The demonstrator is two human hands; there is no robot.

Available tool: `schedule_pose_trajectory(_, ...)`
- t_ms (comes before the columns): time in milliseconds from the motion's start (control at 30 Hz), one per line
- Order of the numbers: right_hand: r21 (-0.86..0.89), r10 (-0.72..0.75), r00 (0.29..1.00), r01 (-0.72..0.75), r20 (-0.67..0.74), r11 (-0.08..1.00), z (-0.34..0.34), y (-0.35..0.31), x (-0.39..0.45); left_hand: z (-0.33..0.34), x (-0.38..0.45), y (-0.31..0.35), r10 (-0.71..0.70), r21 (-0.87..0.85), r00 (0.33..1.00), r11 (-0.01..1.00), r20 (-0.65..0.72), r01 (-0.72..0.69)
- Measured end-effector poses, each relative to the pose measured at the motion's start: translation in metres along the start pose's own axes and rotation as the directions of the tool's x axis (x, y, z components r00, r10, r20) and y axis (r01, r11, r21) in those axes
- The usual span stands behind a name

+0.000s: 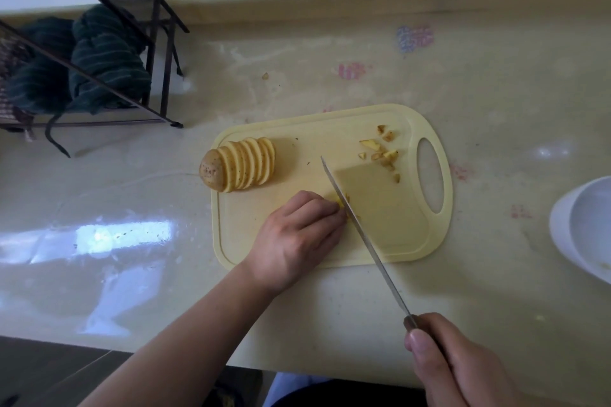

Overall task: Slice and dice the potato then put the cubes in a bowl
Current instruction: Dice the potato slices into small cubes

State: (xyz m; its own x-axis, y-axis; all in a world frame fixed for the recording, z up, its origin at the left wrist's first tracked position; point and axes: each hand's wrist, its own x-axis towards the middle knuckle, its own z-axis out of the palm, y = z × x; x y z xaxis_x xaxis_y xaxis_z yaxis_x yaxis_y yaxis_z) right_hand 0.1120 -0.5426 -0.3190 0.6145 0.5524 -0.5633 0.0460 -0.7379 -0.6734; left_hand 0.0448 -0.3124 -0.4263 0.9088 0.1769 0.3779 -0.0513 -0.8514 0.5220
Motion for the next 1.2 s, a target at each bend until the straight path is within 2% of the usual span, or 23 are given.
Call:
schedule_pose_trajectory(200,-0.075,-0.081,0.995,0.086,0.065,0.993,0.008,-0.008,0.022,-0.001,0.001,-0.002,0.011,-0.008,1.000,1.000,0.005,-0.011)
schedule_pose_trajectory(333,-0.028,-0.146,0.989,0.146,0.004,0.989,0.005,-0.013,0.039,-0.003,-0.002,0.000,0.047,0.093,0.999,0.995,-0.006,-0.046)
schedule_pose_trajectory(400,0.002,-0.135,0.991,0.135,-0.017,0.991,-0.002,-0.010,0.041,-0.004,-0.007,0.000,0.051,0.146,0.999,0.988,-0.006,-0.050)
schedule_pose_trajectory(567,0.076,-0.080,0.997,0.080,-0.002,0.994,-0.007,0.002,0.039,-0.002,-0.010,-0.003,0.025,0.088,0.999,0.996,0.023,-0.027)
schedule_pose_trajectory(700,0.134,-0.051,0.998,0.054,-0.022,0.990,-0.012,0.002,0.037,0.003,-0.002,0.000,-0.017,0.057,1.000,0.998,-0.005,0.018)
schedule_pose_trajectory(833,0.169,-0.046,0.999,0.041,0.023,0.985,-0.017,-0.004,0.030,0.006,0.006,0.004,-0.036,0.049,0.999,0.998,-0.027,0.038)
schedule_pose_trajectory(1200,0.012,-0.043,0.996,0.042,0.083,0.999,-0.019,-0.005,0.019,0.000,0.012,0.012,-0.084,0.066,0.996,0.994,0.010,0.083)
